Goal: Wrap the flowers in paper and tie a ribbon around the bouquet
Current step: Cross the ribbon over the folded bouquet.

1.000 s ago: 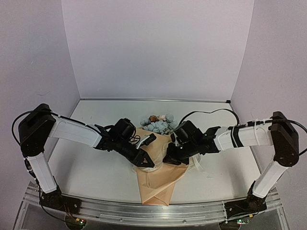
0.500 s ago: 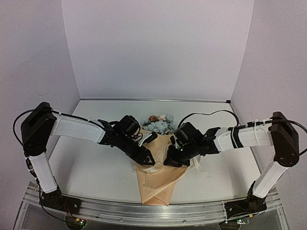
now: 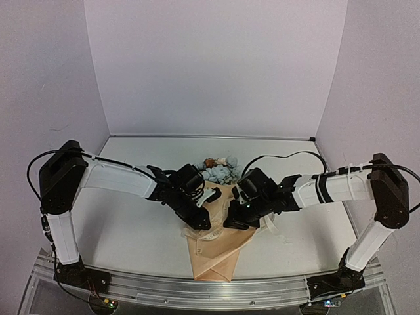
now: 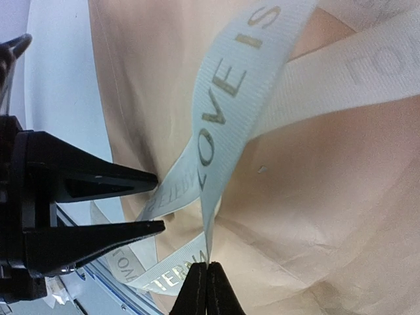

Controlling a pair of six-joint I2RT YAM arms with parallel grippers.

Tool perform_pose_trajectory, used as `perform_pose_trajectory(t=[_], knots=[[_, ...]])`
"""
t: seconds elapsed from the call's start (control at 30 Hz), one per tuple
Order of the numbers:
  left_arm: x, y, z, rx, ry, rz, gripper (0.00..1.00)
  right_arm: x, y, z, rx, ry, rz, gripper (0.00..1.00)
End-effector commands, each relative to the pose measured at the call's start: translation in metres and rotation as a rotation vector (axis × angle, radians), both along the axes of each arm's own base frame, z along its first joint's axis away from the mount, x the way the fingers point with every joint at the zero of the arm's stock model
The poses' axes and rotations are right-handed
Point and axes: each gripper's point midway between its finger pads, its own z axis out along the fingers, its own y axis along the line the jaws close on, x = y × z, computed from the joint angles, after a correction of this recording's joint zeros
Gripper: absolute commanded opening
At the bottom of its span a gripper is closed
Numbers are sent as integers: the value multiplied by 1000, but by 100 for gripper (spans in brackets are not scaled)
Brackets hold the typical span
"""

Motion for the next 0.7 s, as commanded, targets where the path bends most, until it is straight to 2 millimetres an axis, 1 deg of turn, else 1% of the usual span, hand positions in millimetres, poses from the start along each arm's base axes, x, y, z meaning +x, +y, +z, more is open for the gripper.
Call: perform_pose_trajectory(t=[0.0,0.1,0.13,0.2,0.27,0.4,0.47,0.57,0.6,0.67], knots=[[27,0,25,5,-142,83,12,-4,-5,-8,-38,-4,17,0],[39,5,44,-19,-220,138,7,-3,-7,-9,-51,-6,19,0],[46,8,51,-23,-254,170,6,-3,-7,-8,-54,-10,20,0],[55,15,61,-32,-293,215,3,1,-6,-7,-62,-20,14,0],[67,28,68,-12,-352,284,0,4,-5,-5,-72,-26,11,0],[80,51,74,44,-417,368,0,15,-2,1,-94,-49,-11,0],[81,62,69,77,-418,392,0,16,2,6,-98,-49,6,1],[75,73,63,97,-403,411,0,13,7,19,-90,-52,62,14],[74,77,64,96,-403,421,0,11,5,25,-92,-70,90,20],[73,84,63,104,-404,440,0,4,-6,34,-114,-101,146,32]])
